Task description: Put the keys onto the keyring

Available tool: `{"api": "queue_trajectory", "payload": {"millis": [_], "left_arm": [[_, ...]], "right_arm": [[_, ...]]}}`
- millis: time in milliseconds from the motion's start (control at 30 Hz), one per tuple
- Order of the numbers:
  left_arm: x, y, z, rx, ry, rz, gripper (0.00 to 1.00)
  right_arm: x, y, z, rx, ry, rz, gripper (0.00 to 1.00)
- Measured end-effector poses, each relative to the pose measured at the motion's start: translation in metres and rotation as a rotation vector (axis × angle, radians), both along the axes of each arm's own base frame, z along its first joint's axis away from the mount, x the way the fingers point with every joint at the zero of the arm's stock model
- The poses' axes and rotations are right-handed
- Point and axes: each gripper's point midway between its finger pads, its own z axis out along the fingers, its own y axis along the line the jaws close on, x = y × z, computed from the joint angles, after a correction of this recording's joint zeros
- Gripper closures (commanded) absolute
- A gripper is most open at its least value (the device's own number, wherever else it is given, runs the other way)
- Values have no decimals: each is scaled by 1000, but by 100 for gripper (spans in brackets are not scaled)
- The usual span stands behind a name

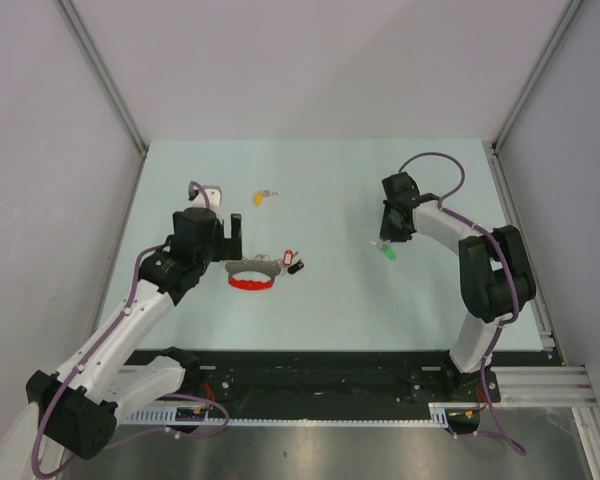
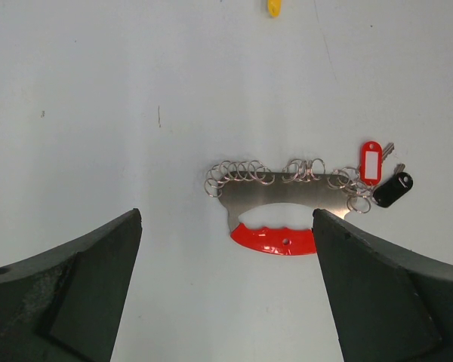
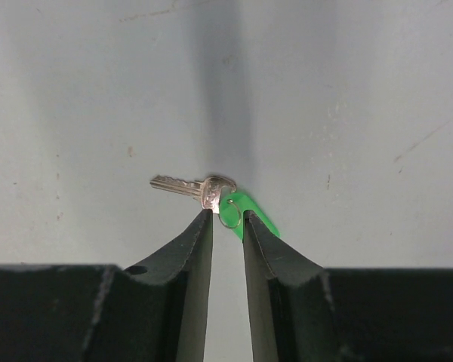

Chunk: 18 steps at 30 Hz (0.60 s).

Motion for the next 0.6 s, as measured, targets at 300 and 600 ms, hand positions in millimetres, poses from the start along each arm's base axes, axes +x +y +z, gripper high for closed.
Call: {"api": "queue_trajectory", "payload": {"millis": [300, 600], "left_arm": [[0, 0, -3, 1, 2, 0, 0], [-1, -1, -2, -2, 2, -6, 0]], "right_arm": [[-7, -1, -23, -2, 69, -34, 79], [-11, 0, -32, -3, 100, -37, 83]]}}
